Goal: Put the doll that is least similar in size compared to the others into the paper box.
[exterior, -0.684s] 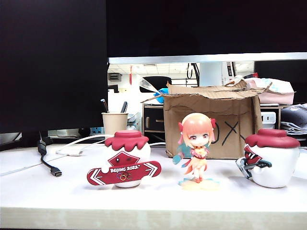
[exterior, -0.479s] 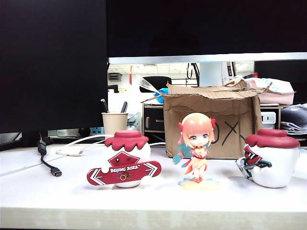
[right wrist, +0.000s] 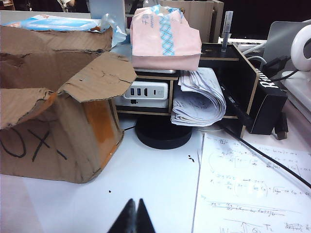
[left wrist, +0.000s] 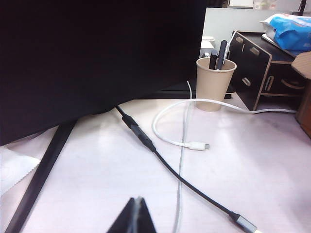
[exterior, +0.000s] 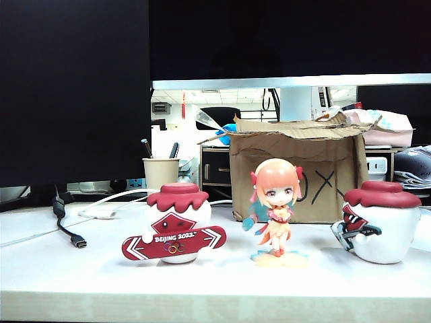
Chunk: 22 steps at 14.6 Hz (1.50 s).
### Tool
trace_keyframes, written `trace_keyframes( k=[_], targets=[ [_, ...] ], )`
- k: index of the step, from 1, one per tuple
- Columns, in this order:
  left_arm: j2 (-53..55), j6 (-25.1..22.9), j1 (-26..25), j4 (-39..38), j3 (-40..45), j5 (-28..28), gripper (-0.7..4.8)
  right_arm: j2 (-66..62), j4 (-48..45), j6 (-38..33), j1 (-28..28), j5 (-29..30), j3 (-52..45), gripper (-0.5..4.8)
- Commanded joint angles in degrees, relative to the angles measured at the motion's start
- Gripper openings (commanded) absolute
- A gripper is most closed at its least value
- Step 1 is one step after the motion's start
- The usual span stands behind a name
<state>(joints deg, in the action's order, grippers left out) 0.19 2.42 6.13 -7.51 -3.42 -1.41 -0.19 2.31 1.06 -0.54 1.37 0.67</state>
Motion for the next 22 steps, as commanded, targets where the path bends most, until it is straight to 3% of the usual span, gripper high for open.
trace_keyframes(
  k=[1,3,5,7,10,13,14,17,19,20,22],
  targets=[
    [0.0,-0.1,4.1,0.7,-0.1,0.5,-0.05,0.0,-1.0,-0.2,0.0,0.3,-0.2,-0.05],
    [0.0,-0.1,13.3,0.7,-0.1,0.5,-0.05,0.0,-1.0,-1.0,0.0,0.3,-0.2,-0.05],
    [1.4,-0.1,24.1,0.8,-0.2,-0.8,-0.05,0.0,-1.1,-10.1,0.0,0.3,-0.2,0.24],
    [5.6,-0.1,27.4,0.8,-0.2,-1.9,-0.05,0.0,-1.2,-12.2,0.0,1.9,-0.2,0.47],
    [14.7,-0.1,35.2,0.3,-0.2,-1.9,-0.05,0.0,-5.0,-14.6,0.0,10.9,-0.2,0.50],
    [15.8,-0.1,38.6,-0.1,-0.2,-2.5,-0.05,0.0,-11.0,-26.3,0.0,17.1,5.1,0.49],
    [15.8,-0.1,38.4,-0.2,-0.2,-2.4,-0.05,-0.2,-10.0,-29.5,0.0,18.0,12.6,0.48],
    [15.8,-0.1,38.4,-0.1,-0.2,-2.3,-0.05,-8.9,8.5,-17.4,0.0,26.8,29.9,0.40],
    [15.8,-0.1,38.5,-0.2,-0.2,-2.4,-0.05,-21.2,21.7,-9.6,0.0,38.9,40.5,0.24],
    [15.8,-0.1,38.4,-0.1,-0.2,-2.3,-0.05,-27.0,26.2,-5.5,-0.1,42.7,43.9,-0.09],
    [15.8,-0.1,38.5,-0.1,-0.2,-2.3,-0.05,-37.6,33.6,1.7,-2.4,39.8,48.4,-0.09]
  ],
)
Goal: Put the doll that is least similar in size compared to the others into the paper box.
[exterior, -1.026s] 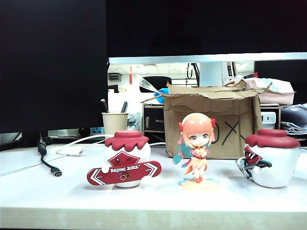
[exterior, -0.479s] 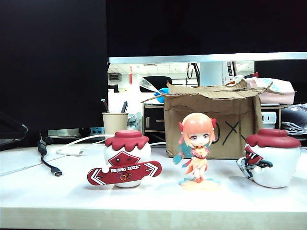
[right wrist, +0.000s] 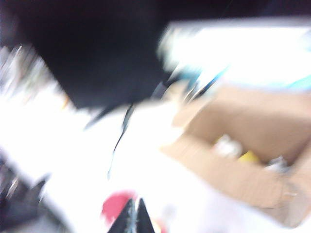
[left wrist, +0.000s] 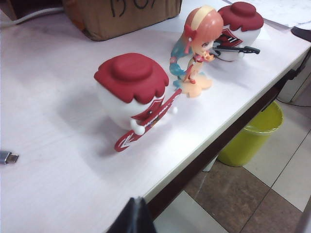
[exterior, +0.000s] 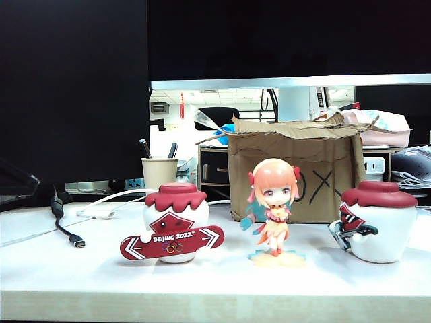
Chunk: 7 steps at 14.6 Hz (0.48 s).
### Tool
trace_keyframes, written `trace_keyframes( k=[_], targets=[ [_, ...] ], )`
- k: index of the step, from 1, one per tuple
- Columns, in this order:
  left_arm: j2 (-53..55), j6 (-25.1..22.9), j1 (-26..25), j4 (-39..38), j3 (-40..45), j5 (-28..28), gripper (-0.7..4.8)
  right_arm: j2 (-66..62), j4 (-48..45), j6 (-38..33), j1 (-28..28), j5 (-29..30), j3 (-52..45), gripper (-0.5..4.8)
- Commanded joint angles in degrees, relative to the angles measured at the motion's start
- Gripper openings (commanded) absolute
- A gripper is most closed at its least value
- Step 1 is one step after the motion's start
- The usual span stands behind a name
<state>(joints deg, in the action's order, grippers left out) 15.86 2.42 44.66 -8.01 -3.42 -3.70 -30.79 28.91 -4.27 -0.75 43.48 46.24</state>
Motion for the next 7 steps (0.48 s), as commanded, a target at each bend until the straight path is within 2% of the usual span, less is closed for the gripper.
trace_keyframes(
  k=[1,4,5,6,7],
  targets=[
    [0.1,-0.1,-0.1,0.4,-0.2,0.0,-0.05,-12.3,9.7,9.0,-5.6,-4.6,4.3,-0.09],
    [0.1,-0.1,-0.1,0.3,-0.2,0.0,-0.05,-26.4,13.0,12.9,-20.8,-16.4,7.5,-0.09],
    [0.1,-0.1,-0.1,0.3,-0.2,-0.1,-0.05,-31.8,12.9,13.7,-27.8,-25.0,8.9,0.33],
    [0.1,-0.1,-0.1,0.3,-0.2,0.0,-0.05,-35.7,12.9,13.7,-32.5,-30.2,10.1,2.14],
    [0.1,-0.1,-0.1,0.4,-0.2,0.0,-0.05,-38.8,12.9,13.7,-35.6,-32.3,11.3,3.52]
  ],
)
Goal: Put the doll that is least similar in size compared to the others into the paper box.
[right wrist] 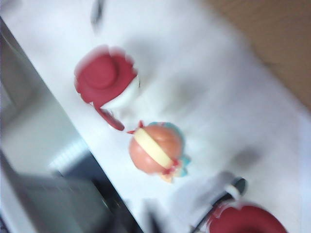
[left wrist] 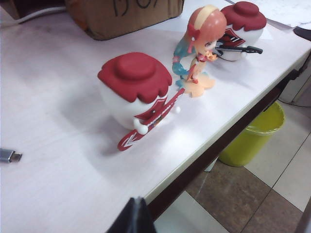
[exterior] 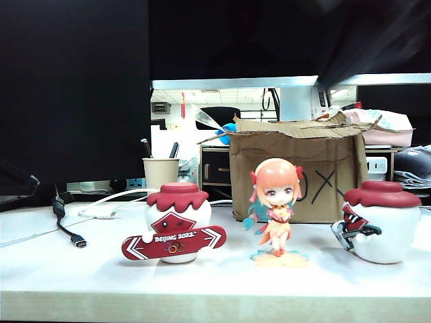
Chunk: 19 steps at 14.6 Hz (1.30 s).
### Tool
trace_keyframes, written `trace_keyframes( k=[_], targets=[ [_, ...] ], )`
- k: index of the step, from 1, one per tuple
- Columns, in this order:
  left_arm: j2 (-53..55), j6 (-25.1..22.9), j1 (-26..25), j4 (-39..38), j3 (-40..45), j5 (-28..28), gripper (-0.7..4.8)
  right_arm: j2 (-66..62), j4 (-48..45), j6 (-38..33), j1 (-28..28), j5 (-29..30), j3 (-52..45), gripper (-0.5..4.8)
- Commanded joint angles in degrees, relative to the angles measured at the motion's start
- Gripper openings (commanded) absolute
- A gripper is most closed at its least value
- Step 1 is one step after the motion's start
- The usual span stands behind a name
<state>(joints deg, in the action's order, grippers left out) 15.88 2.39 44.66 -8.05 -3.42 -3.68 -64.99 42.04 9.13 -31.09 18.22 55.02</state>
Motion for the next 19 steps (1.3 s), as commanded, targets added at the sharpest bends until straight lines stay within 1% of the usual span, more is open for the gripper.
trace_keyframes(
  k=[1,3,6,14,15,19],
  targets=[
    [0.0,-0.1,-0.1,0.4,-0.2,-0.1,-0.05,-7.4,-0.2,0.3,-7.5,-8.7,3.8,4.79],
    [0.0,0.0,-0.1,0.4,-0.2,0.0,-0.05,-12.3,-0.3,0.3,-9.7,-13.6,6.1,4.79],
    [0.0,-0.1,-0.1,0.4,-0.2,-0.2,-0.05,-16.9,-0.4,0.4,-9.9,-14.1,7.8,4.79],
    [0.0,-0.1,-0.1,0.4,-0.2,-0.1,-0.05,-18.8,-1.2,0.3,-9.8,-14.0,7.8,4.79],
    [0.0,-0.1,-0.1,0.4,-0.2,-0.1,-0.05,-19.2,-0.7,0.3,-9.8,-13.1,7.8,4.79],
    [0.0,-0.1,-0.1,0.4,-0.2,-0.1,-0.05,-20.4,0.7,0.3,-9.8,-13.0,7.8,4.79]
  ],
)
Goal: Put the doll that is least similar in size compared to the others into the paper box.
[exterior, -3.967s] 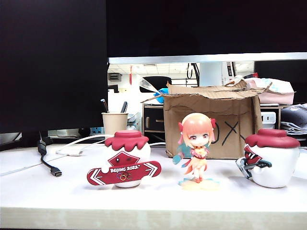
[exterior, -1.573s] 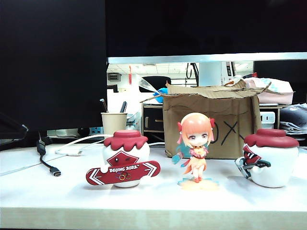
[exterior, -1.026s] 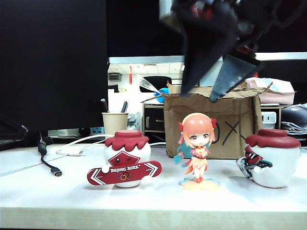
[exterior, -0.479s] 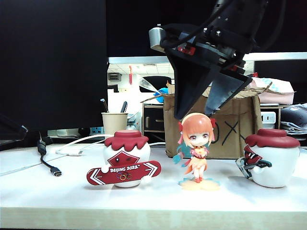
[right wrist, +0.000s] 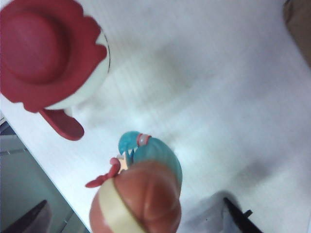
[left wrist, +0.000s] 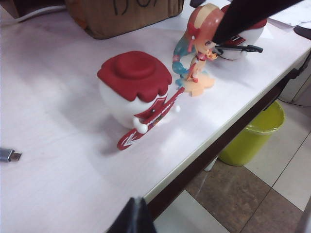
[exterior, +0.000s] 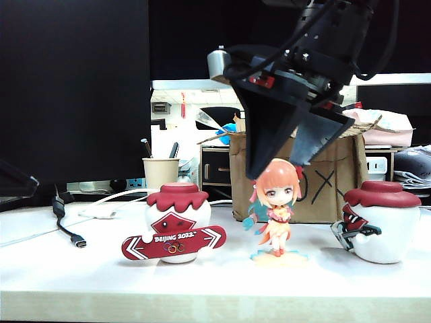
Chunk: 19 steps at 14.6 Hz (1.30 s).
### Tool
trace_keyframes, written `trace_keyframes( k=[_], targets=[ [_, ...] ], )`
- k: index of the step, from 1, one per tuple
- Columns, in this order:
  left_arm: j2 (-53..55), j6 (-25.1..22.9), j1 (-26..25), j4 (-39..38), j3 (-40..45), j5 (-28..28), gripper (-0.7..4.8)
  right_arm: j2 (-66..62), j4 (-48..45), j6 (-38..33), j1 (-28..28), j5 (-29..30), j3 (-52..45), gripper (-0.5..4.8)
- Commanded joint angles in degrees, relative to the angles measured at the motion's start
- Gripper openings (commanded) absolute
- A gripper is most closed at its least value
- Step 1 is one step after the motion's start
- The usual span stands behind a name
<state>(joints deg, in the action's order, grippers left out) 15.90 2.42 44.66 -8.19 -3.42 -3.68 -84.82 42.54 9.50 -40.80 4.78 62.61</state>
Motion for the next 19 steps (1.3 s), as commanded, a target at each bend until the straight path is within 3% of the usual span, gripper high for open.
trace_keyframes(
  k=[1,12,14,16,17,19],
  targets=[
    [0.0,-0.1,-0.1,0.5,-0.2,-0.1,-0.05,-0.7,0.6,0.0,-0.1,0.8,0.2,4.79],
    [0.0,-0.1,-0.1,0.5,-0.2,-0.1,-0.05,-4.0,-1.9,0.0,-0.1,0.9,0.2,4.79],
    [0.0,-0.1,-0.1,0.5,-0.2,-0.1,-0.05,-4.0,-1.3,0.0,-0.1,-0.4,0.2,3.60],
    [0.0,-0.1,-0.1,0.5,-0.2,-0.1,-0.05,-4.0,-0.1,0.0,-0.1,-1.0,0.2,3.57],
    [0.0,-0.1,-0.1,0.5,-0.2,-0.1,-0.05,-4.0,0.3,0.0,-0.1,-1.9,0.2,3.25],
    [0.0,-0.1,-0.1,0.5,-0.2,-0.1,-0.05,-4.0,0.6,0.0,-0.1,-2.3,0.2,1.89]
  ],
)
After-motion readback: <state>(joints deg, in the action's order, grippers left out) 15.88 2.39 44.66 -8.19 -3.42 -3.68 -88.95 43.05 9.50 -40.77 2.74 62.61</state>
